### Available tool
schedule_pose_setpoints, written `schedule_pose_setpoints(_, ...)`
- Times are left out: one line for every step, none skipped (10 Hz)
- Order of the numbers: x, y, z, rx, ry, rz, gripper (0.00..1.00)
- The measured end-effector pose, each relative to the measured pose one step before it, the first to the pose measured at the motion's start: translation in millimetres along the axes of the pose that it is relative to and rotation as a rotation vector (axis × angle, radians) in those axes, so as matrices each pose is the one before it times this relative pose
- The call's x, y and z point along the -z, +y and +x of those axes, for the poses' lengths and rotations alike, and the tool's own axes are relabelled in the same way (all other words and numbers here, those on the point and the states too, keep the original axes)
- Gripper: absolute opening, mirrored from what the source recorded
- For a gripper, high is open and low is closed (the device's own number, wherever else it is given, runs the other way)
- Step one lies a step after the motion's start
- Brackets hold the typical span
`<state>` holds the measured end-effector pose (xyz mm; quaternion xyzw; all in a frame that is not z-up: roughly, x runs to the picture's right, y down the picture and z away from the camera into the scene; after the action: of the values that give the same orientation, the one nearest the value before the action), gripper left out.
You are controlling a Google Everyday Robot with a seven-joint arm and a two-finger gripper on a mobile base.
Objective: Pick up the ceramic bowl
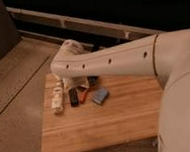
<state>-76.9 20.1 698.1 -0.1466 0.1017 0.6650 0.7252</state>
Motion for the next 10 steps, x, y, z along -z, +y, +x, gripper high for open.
schedule_pose_setpoints(0.84, -1.48, -0.46, -0.00063, -0.00580, 0.00035, 0.65)
schedule_pose_setpoints(0.19, 2.54, 0.10, 0.00360, -0.00004, -0.00203, 0.65)
schedule_pose_setpoints(0.15, 0.42, 0.04, 0.00042, -0.00022, -0.00074, 0.65)
schedule_pose_setpoints(-0.23, -0.70, -0.02, -0.00099, 0.00005, 0.00163, 0.65)
schedule_pose_setpoints(-1.29, -1.34, -1.25, -0.00346, 0.00050, 0.00233, 0.65)
schedule_pose_setpoints(-1.44, -0.75, -4.54, -0.00348, -0.00401, 0.00151, 0.65)
schedule_pose_setpoints(-0.89, -3.50, -6.71, -0.00821, -0.00972, 0.00008, 0.65)
schedule_pose_setpoints(-3.24, -7.26, -13.40, -0.00851, -0.02577, -0.01242, 0.65)
schedule_pose_setpoints(-3.33, -3.40, -9.91, 0.00248, -0.02343, -0.01926, 0.65)
schedule_pose_setpoints(-3.22, -5.91, -8.68, 0.00190, -0.02066, -0.01426, 0.65)
